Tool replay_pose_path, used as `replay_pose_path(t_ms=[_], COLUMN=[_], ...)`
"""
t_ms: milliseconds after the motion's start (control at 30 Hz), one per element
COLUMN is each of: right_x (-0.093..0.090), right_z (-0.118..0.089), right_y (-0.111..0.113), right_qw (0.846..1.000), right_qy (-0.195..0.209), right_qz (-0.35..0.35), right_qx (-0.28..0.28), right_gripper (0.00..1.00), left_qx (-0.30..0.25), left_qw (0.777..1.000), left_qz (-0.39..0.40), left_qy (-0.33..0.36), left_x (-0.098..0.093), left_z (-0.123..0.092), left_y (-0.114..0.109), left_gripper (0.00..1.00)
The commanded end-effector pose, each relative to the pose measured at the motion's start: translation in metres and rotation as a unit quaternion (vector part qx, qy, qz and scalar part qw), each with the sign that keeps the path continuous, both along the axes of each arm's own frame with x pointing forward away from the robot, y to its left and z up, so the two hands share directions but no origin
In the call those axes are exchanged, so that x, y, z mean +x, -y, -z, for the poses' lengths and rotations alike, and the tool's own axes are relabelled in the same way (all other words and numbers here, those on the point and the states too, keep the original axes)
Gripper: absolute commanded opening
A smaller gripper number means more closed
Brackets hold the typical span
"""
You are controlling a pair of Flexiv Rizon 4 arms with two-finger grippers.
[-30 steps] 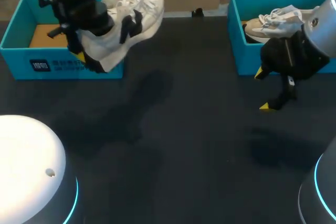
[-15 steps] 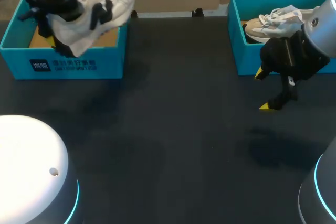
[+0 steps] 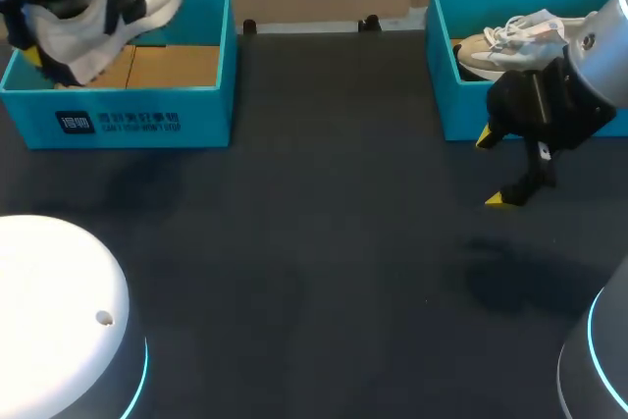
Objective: Take the shoe out of the shoebox, open the shoe tongue, remove and reinsert the insole, then place the shoe into the shoebox
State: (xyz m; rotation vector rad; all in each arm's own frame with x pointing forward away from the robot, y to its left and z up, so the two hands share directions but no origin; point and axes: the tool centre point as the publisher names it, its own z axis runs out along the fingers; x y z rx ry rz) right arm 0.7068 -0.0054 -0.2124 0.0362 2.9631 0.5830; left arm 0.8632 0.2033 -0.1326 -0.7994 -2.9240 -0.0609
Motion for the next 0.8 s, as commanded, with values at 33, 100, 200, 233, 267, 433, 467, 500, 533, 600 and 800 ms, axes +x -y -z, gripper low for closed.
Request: replay_pose_path(t_ms=[33,100,200,233,267,433,467,500,533,600,800], right_x=[0.000,0.000,0.000,0.000,0.000,0.000,0.000,0.000,0.000,0.000,0.000], right_z=[0.001,0.001,0.001,0.001,0.001,0.001,0.001,0.001,0.001,0.001,0.001], right_y=[0.000,0.000,0.000,0.000,0.000,0.000,0.000,0.000,0.000,0.000,0.000], right_qw=[1.000,1.000,1.000,1.000,1.000,1.000,1.000,1.000,1.000,1.000,1.000], right_qy=[0.000,0.000,0.000,0.000,0.000,0.000,0.000,0.000,0.000,0.000,0.000], right_qz=[0.000,0.000,0.000,0.000,0.000,0.000,0.000,0.000,0.000,0.000,0.000], right_qx=[-0.001,-0.001,-0.001,-0.001,-0.001,-0.001,-0.001,-0.001,-0.001,-0.001,-0.001], right_gripper=[1.00,1.00,1.00,1.00,1.00,1.00,1.00,1.00,1.00,1.00,1.00], left_qx=[-0.003,-0.004,-0.005,-0.004,0.000,0.015,0.021,0.027,0.024,0.022,0.020], left_qw=[1.000,1.000,1.000,1.000,0.999,1.000,1.000,1.000,1.000,1.000,1.000], left_qz=[-0.008,-0.019,-0.028,-0.028,-0.031,-0.008,-0.005,-0.006,0.001,0.005,-0.006], left_qy=[-0.004,-0.007,-0.008,-0.008,-0.009,0.007,0.007,0.005,0.006,0.006,0.020], left_x=[0.011,0.018,0.026,0.028,0.030,0.048,0.051,0.054,0.058,0.063,0.075], left_z=[0.005,0.008,0.012,0.013,0.014,0.022,0.025,0.027,0.030,0.032,0.037], left_y=[-0.017,-0.027,-0.037,-0.040,-0.041,-0.049,-0.050,-0.052,-0.054,-0.058,-0.078], left_gripper=[0.00,0.00,0.00,0.00,0.00,0.00,0.00,0.00,0.00,0.00,0.00])
